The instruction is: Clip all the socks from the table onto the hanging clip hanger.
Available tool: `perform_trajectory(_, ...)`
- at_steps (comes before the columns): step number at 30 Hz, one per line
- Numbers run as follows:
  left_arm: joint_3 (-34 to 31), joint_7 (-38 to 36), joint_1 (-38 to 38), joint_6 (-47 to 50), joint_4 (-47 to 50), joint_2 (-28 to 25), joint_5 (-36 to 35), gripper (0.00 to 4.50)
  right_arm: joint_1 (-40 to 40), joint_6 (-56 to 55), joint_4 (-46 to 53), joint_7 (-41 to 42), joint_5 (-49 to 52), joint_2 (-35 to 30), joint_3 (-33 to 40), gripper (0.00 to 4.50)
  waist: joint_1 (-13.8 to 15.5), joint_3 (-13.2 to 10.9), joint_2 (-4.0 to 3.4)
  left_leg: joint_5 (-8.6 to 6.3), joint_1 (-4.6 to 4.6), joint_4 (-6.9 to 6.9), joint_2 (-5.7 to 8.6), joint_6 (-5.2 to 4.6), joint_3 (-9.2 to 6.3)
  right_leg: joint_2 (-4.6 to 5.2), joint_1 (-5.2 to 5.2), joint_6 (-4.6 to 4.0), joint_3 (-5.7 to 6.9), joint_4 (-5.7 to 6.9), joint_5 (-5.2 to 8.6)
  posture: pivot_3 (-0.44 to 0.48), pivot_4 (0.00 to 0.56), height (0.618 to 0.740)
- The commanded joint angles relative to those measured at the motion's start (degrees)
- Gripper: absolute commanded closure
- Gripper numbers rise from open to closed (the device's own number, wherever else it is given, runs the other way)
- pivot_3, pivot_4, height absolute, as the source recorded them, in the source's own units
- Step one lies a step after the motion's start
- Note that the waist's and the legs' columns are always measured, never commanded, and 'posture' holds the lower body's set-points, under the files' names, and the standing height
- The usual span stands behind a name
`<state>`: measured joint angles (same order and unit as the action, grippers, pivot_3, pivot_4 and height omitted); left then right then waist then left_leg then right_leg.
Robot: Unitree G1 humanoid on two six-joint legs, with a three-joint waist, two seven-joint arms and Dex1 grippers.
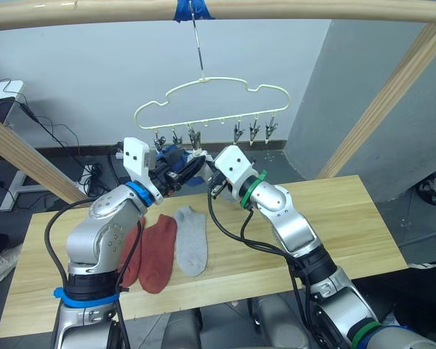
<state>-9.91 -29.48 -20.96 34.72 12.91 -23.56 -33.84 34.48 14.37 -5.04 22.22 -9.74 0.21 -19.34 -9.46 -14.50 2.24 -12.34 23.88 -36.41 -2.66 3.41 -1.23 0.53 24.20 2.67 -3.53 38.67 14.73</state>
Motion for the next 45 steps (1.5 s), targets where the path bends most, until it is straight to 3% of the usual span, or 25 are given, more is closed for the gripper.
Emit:
perform_trajectory(1, -0.93, -0.27, 0.0, -0.29, 2.6, -0.71, -0.85, 0.97, -0.23, -0.08, 1.78, 1.51, 1.69, 0.28, -0.3, 3.39, 0.02, 0.0, 0.0, 0.0, 0.0, 0.0, 0.0, 0.0, 0.0, 0.0, 0.0, 0.0, 0.0, 0.0, 0.0, -0.201, 0.22, 0.74)
perform_trajectory(5, -0.71, -0.52, 0.25, -0.52, 2.71, -1.09, -0.43, 0.97, -0.1, 1.07, 2.33, 2.13, 0.08, -0.77, -1.49, 2.02, 0.02, 0.0, 0.0, 0.0, -0.01, 0.0, 0.0, 0.0, 0.0, 0.0, 0.0, 0.0, 0.0, 0.01, 0.0, -0.2, 0.22, 0.74)
perform_trajectory(11, 0.88, -1.53, 0.68, -2.21, 2.89, -2.64, 1.98, 0.97, -2.72, 3.53, 8.59, 5.42, -0.67, -5.83, -2.91, 2.02, 0.11, 0.0, 0.0, 0.0, 0.0, 0.0, 0.0, 0.0, -0.01, 0.0, 0.0, 0.01, 0.01, 0.0, 0.01, -0.198, 0.22, 0.74)
perform_trajectory(16, 2.66, -4.04, 1.5, -6.1, 3.09, -3.94, 4.98, 0.97, -7.81, 7.35, 17.63, 6.0, 0.65, -9.97, -0.03, 2.02, 0.25, 0.0, 0.0, 0.0, 0.0, 0.0, 0.02, 0.0, 0.01, 0.03, 0.0, 0.07, 0.0, -0.02, 0.04, -0.192, 0.222, 0.74)
perform_trajectory(23, 4.55, -8.95, 2.03, -12.57, 2.38, -6.25, 8.24, 0.97, -10.14, 15.26, 26.52, 0.36, 5.8, -6.36, 9.48, 2.02, 0.31, 0.0, 0.0, 0.01, -0.05, -0.01, 0.01, 0.01, 0.03, 0.0, 0.03, 0.12, -0.04, 0.1, 0.07, -0.193, 0.221, 0.74)
perform_trajectory(45, 5.22, -11.6, 1.49, -18.19, -1.22, -5.05, 10.2, 0.97, 2.47, 18.65, 14.01, -6.14, 10.14, -0.26, 11.9, 2.02, 0.13, 0.01, 0.0, 0.0, -0.02, -0.01, 0.0, 0.0, 0.05, -0.01, 0.05, -0.03, -0.06, 0.09, -0.01, -0.181, 0.209, 0.74)
